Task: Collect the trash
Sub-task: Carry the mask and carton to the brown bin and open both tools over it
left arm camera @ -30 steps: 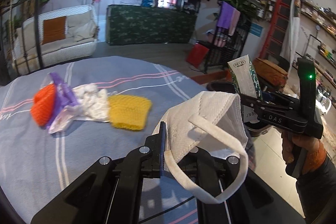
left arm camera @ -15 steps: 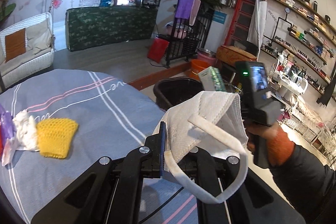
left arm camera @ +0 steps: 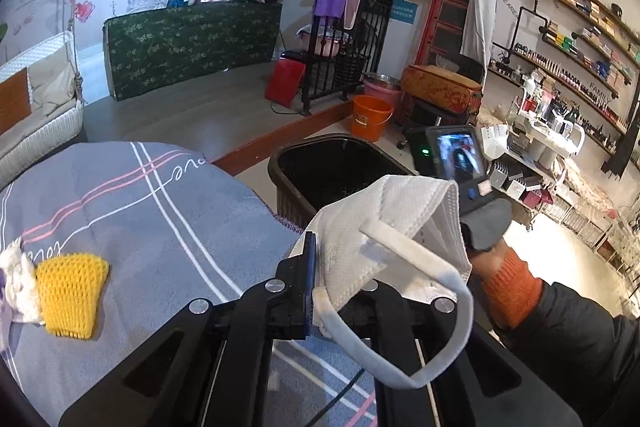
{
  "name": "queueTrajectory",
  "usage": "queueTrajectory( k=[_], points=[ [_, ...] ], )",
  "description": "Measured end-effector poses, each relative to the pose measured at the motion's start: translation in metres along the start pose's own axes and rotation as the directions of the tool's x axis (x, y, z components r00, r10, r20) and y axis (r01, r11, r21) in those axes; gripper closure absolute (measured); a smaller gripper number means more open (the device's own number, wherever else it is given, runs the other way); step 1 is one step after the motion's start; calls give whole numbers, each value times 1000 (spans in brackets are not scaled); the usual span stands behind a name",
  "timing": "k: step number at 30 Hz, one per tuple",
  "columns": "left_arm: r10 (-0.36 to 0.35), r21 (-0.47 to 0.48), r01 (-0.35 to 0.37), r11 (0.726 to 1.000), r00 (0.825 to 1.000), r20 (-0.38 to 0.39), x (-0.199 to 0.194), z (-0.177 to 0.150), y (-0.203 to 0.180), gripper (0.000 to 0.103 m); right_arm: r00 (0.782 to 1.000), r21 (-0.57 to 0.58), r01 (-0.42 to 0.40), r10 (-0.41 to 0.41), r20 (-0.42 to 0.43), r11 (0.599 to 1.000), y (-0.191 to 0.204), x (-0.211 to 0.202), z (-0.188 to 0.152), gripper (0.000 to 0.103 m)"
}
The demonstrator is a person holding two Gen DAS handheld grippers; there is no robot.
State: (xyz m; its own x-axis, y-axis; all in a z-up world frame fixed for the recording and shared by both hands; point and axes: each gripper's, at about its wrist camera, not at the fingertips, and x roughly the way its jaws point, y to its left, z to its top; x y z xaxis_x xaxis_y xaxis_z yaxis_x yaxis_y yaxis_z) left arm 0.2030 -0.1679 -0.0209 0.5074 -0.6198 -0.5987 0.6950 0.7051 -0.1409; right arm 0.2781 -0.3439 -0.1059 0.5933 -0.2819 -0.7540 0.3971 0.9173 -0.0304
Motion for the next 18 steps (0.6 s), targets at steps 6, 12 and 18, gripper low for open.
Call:
queueTrajectory(
  k=[6,12,18],
  points=[
    [-1,0,1,1000,1000,-27,27,19,-4,96,993,6,62,-63,97,998,-9,-50,-30,32],
    [-5,0,5,1000,999,-46,66,46,-13,96,985,45,77,-83,149,996,-27,-94,-59,29],
    [-20,4,21,1000,991,-129,111,59,-34,96,989,93,41,-54,136,995,-40,-115,-81,24]
  ],
)
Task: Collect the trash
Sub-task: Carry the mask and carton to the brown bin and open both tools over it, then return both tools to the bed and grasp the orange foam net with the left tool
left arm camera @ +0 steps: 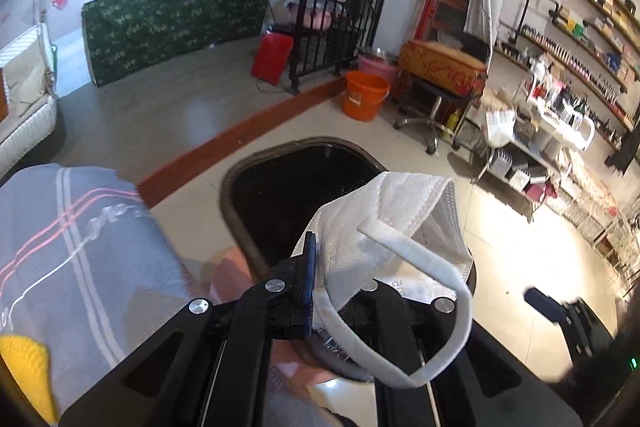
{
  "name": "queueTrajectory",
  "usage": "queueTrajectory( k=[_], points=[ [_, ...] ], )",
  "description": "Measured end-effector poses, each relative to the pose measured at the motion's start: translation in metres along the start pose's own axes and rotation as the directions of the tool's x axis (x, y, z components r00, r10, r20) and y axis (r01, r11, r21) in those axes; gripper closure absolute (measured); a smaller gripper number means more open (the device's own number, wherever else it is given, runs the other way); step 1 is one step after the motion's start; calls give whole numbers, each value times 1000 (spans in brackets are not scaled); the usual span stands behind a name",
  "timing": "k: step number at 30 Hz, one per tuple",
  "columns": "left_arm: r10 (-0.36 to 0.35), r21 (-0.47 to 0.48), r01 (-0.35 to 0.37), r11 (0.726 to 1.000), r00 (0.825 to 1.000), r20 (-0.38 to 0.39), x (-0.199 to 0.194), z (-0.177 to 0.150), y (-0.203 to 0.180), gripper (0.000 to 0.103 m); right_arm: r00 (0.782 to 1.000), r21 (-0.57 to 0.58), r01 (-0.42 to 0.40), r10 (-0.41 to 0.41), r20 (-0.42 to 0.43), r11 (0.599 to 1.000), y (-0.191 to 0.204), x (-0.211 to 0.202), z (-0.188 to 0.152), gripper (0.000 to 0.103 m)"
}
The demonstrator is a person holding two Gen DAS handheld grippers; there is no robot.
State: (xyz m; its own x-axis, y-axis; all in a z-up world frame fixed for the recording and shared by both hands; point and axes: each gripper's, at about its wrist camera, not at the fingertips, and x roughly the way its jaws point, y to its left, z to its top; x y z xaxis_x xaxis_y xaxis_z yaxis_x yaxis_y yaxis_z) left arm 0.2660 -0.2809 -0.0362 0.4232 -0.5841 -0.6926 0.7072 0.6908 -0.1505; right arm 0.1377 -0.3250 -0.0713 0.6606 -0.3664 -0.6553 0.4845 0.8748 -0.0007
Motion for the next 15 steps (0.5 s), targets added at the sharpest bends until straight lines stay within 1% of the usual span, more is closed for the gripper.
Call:
queueTrajectory(
  k=[6,9,10,12,13,14,15],
  points=[
    [8,7,-8,1000,997,-71,32,8,-13,96,1000,18,-25,25,14,1000,-1,-11,-8,24],
    [32,26,-29,999,995,-94,40,7,-18,96,999,29,-30,29,18,999,-5,-11,-8,24],
    [38,34,-34,999,994,-103,42,6,-20,93,999,29,-31,31,18,999,-5,-11,-8,24],
    [36,48,-31,998,993,-109,41,6,-21,76,999,31,-37,36,8,999,-4,-11,-10,24],
    [47,58,-42,997,994,-99,38,6,-22,48,999,35,-41,41,7,999,-4,-12,-11,24],
    [58,64,-53,997,995,-81,36,7,-22,27,999,40,-44,44,10,998,-5,-13,-13,24],
    [60,70,-57,996,997,-47,29,8,-22,24,999,43,-46,45,12,998,-6,-14,-12,24]
  ],
)
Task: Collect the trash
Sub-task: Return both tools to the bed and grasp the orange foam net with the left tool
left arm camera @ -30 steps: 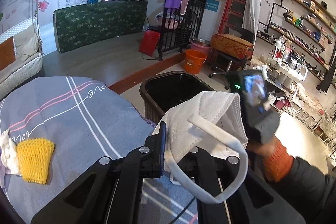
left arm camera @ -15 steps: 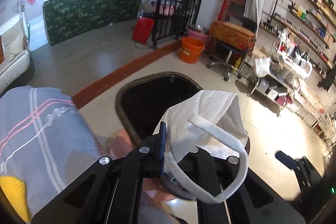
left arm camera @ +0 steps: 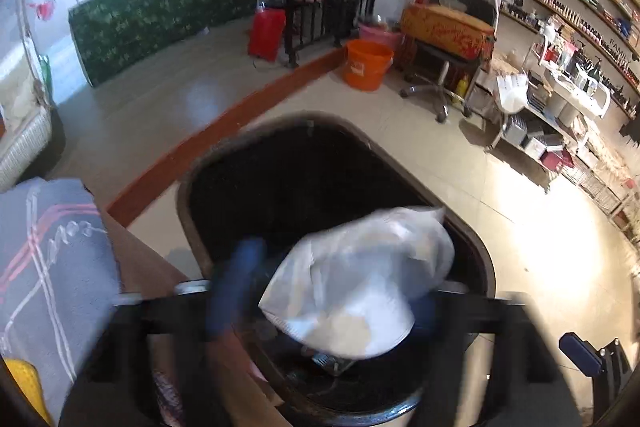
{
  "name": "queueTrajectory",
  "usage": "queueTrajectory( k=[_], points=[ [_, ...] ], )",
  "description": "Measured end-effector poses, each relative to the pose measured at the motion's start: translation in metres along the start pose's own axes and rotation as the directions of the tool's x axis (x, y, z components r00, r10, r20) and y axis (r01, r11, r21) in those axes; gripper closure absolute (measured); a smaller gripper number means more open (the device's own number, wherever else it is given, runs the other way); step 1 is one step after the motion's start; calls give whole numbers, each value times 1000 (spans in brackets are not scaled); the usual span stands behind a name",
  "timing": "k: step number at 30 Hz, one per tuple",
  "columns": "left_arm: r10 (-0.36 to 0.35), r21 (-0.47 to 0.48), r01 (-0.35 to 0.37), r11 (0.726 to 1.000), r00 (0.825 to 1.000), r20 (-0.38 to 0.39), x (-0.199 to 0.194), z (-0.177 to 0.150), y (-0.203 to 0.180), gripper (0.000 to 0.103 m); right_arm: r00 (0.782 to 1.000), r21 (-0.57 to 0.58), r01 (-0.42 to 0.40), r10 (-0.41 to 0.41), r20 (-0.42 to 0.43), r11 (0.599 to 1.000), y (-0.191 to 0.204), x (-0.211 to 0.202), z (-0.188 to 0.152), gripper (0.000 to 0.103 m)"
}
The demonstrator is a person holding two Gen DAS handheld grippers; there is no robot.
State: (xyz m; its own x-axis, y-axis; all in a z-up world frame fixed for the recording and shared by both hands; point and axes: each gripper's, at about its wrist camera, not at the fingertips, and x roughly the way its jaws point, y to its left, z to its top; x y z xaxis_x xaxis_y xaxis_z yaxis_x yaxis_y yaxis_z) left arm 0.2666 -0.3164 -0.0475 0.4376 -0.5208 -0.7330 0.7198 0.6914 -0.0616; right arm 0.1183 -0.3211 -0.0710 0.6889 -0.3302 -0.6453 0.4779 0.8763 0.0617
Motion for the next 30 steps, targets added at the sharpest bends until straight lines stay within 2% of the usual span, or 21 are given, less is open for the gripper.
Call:
queueTrajectory(
  k=[8,17,21,26,30],
  points=[
    [-30,-70,37,997,994,104,-43,-9,23,16,1000,1,-11,11,11,1000,9,-5,3,24],
    [87,-135,-66,989,983,163,-96,-54,52,13,999,-29,-45,44,-1,999,31,-4,9,21],
    [129,-169,-100,981,977,171,-116,-71,70,10,998,-57,-69,69,-4,996,46,-5,9,16],
    [210,-244,-169,955,966,151,-137,-92,98,9,993,-96,-118,117,-17,988,70,-5,11,13],
    [278,-296,-228,928,951,138,-158,-110,123,9,986,-139,-169,167,-29,976,93,-8,15,13]
  ],
)
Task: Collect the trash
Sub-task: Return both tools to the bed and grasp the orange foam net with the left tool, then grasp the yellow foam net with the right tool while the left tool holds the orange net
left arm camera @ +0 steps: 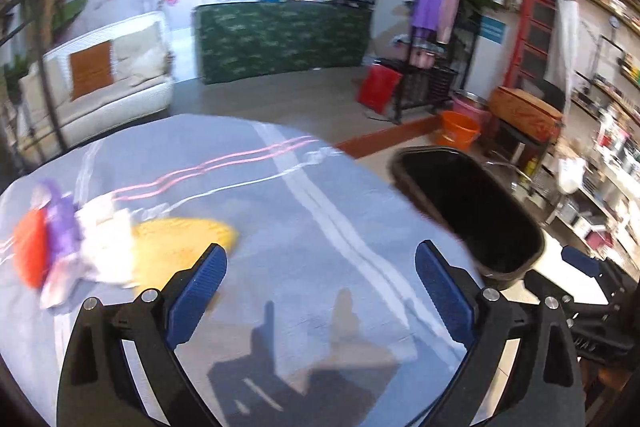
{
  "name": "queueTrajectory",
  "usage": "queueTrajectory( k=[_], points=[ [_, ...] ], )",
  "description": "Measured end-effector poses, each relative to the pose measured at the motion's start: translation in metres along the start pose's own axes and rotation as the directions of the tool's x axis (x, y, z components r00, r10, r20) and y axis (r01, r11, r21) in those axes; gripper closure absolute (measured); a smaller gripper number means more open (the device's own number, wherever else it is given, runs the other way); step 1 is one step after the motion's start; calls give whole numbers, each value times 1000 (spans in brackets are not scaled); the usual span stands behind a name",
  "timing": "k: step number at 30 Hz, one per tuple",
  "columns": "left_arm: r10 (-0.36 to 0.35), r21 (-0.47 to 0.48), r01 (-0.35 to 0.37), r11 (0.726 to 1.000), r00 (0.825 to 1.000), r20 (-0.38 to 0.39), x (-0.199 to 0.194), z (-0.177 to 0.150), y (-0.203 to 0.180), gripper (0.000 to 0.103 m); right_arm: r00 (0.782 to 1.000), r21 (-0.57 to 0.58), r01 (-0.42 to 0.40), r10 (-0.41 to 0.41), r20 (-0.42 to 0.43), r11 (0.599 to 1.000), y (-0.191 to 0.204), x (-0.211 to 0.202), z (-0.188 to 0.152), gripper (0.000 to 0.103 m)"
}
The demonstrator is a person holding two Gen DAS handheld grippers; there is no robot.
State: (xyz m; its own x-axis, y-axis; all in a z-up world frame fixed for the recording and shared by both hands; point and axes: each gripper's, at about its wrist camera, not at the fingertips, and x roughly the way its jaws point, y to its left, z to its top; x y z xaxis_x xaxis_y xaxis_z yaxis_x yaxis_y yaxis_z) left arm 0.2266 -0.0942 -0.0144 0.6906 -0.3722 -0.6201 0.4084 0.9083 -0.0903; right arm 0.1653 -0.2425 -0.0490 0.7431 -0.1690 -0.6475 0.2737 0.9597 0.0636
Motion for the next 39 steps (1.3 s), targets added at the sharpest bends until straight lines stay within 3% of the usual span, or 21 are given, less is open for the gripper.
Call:
queueTrajectory(
  k=[9,15,17,22,31,36,37,39],
  points=[
    [183,-111,-182,977,983,0,-40,-24,92,9,990,-110,-141,138,-38,984,66,5,17,13],
    [329,-111,-332,937,943,-44,-51,-32,158,9,966,-153,-256,245,-85,955,108,9,24,13],
    [363,-118,-369,922,929,-65,-50,-32,182,14,957,-158,-285,273,-97,945,120,10,27,13],
    [342,-169,-358,918,932,-119,-32,-23,231,21,945,-190,-323,307,-113,927,150,7,27,13],
    [320,-155,-342,927,935,-150,-8,-18,248,31,938,-245,-342,314,-148,907,172,3,22,13],
    [313,-166,-339,926,936,-164,-5,-21,254,62,925,-261,-375,341,-168,890,184,2,23,13],
    [314,-168,-340,925,936,-161,-7,-22,255,73,920,-263,-387,351,-174,884,188,4,24,13],
    [317,-181,-342,922,936,-152,-12,-23,257,80,907,-268,-417,377,-188,869,200,6,26,13]
  ],
)
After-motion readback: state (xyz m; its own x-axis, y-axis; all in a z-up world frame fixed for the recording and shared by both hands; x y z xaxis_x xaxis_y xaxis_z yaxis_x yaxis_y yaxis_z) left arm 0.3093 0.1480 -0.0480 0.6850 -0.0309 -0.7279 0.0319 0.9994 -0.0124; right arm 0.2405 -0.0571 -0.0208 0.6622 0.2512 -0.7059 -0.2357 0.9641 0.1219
